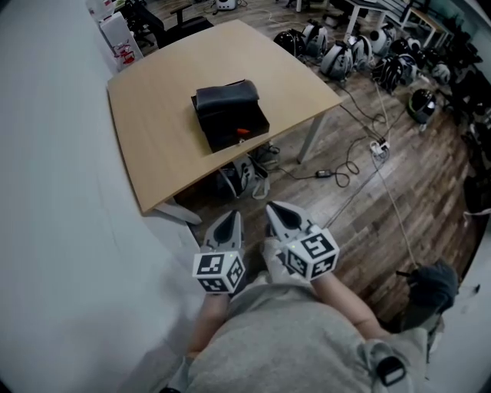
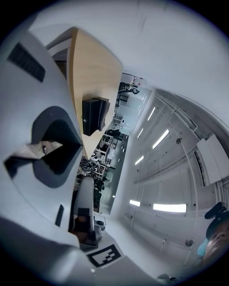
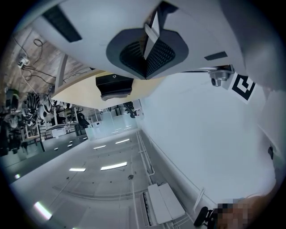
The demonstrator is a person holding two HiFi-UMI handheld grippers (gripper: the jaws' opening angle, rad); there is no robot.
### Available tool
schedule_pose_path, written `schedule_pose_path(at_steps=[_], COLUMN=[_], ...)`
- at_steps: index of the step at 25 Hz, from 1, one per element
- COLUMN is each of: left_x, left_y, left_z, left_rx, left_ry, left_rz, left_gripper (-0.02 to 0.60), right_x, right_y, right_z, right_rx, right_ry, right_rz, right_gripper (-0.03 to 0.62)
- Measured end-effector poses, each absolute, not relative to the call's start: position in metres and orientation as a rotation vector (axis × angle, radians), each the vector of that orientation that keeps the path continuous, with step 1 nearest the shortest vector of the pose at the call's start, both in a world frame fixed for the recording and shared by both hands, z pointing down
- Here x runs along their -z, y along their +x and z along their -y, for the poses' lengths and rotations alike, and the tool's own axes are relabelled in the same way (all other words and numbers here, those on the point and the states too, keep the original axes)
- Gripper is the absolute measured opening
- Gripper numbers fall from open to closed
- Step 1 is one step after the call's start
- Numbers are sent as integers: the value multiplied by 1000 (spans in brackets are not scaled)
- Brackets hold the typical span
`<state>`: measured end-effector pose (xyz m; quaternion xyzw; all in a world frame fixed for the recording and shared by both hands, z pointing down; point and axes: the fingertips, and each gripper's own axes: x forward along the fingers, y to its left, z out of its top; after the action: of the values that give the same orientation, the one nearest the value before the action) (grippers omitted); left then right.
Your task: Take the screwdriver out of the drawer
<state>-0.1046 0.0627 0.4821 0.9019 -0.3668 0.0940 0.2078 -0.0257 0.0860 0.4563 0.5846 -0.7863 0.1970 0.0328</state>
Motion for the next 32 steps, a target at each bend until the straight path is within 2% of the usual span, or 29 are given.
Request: schedule_pose_path(at_steps=[14,32], left_x=[-486,-492], left_y=[-57,-20], left_z=[58,199], left_rx=[-242,-190], left_ry=[2449,2345], left_rz=[1111,1336], left_gripper=[0,0], right_x=[-460,-488], right_y=[25,56], right_z=[50,210], right_rx=[-484,-435], right_ry=[1634,1291], right_rz=[2433,2476], right_gripper=[-2,-2])
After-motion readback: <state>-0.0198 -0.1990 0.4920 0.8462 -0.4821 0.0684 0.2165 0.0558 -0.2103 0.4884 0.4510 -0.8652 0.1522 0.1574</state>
